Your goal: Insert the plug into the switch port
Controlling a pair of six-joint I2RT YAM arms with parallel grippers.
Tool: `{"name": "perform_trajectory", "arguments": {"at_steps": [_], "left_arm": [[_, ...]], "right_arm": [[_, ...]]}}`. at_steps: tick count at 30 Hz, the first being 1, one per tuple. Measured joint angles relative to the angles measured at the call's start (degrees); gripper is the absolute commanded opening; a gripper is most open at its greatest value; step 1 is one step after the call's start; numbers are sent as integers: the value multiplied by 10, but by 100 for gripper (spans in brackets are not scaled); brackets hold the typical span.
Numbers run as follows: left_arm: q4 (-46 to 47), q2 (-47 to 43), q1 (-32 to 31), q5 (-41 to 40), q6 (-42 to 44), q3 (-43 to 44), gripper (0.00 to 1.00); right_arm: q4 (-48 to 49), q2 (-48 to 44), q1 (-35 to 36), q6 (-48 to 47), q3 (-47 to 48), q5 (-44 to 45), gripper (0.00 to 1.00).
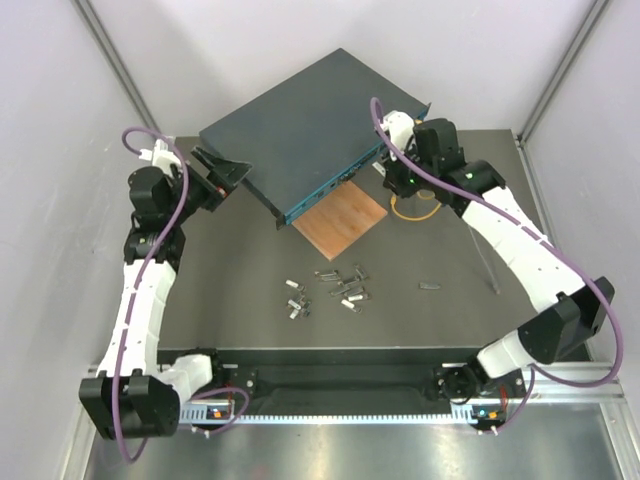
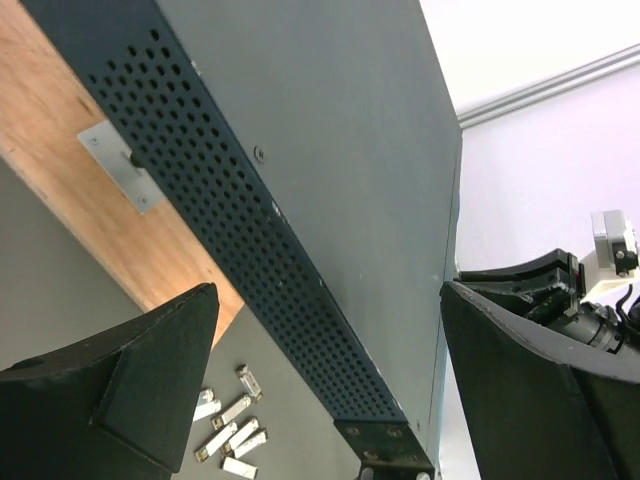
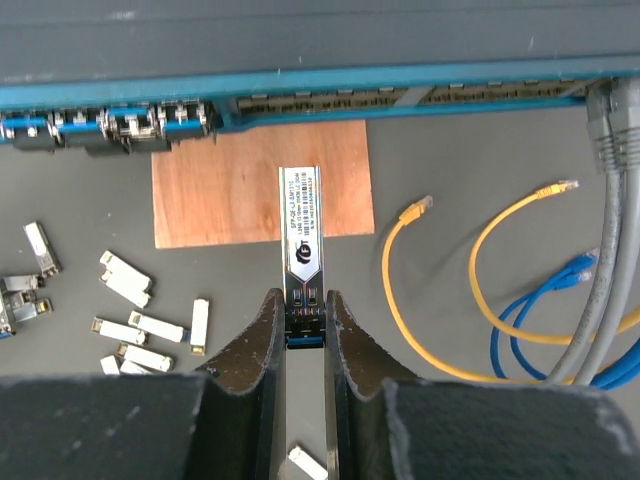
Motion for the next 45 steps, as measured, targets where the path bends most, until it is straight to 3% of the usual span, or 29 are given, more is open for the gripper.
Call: {"name": "perform_trajectory", "arguments": {"at_steps": [7,12,19,23,33,45], "left_arm": [[57,27,-12,13,-39,-32,91],[108,39,-17,23,-82,-71,82],[168,45,-23,31,-131,-87,38],[184,45,-23,31,-140,-95,20],[190,45,-23,30,-146,-97,2],[190,45,-23,30,-148,-98,0]], "right_arm": [[3,21,7,9,26,3,0],[5,25,15,10,27,11,0],[4,35,22,10,27,22,0],[3,39,22,13,38,26,0],[-2,43,31,14,54,33,0],[-2,45,37,14,54,34,0]]}}
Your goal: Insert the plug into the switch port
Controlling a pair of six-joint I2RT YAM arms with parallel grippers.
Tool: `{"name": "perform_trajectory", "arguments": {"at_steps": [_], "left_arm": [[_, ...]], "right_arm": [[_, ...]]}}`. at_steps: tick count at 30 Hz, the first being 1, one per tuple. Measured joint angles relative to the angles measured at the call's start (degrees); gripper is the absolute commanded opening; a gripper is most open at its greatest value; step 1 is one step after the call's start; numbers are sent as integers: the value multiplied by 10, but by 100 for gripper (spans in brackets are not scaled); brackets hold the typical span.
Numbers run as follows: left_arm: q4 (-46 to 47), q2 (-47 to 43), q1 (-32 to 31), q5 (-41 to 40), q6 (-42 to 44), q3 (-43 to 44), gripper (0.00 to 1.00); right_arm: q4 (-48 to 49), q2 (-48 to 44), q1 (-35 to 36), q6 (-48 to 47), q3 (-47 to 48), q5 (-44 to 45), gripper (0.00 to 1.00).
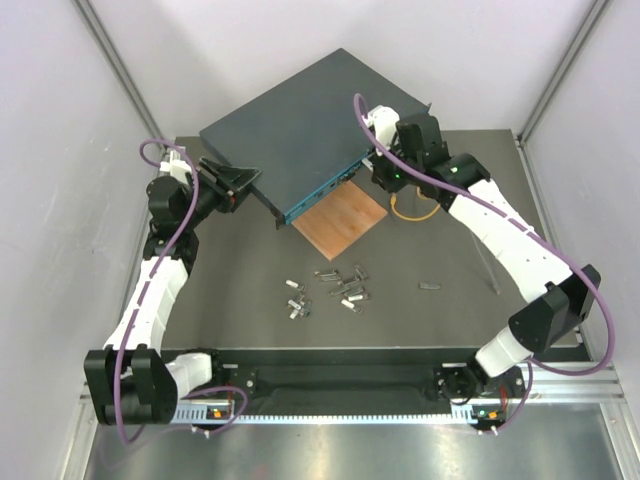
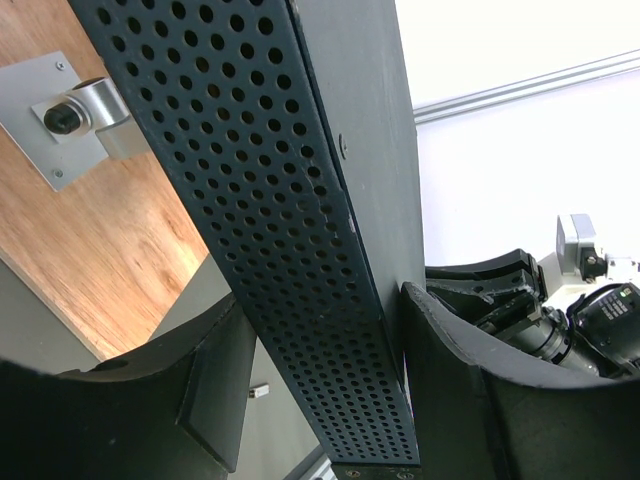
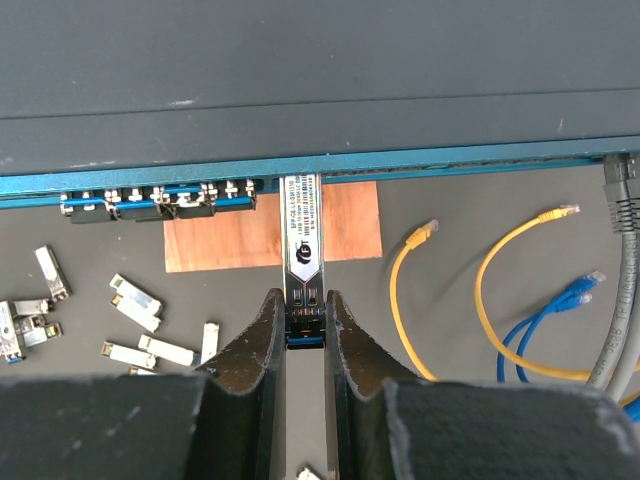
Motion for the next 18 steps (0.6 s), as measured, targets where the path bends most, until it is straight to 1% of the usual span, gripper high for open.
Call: {"name": "perform_trajectory", "arguments": {"at_steps": [18], "left_arm": [[5,-1,0,-1,-2,-3,0]], "right_arm": [[-28,15,0,0,26,-2,0]]}}
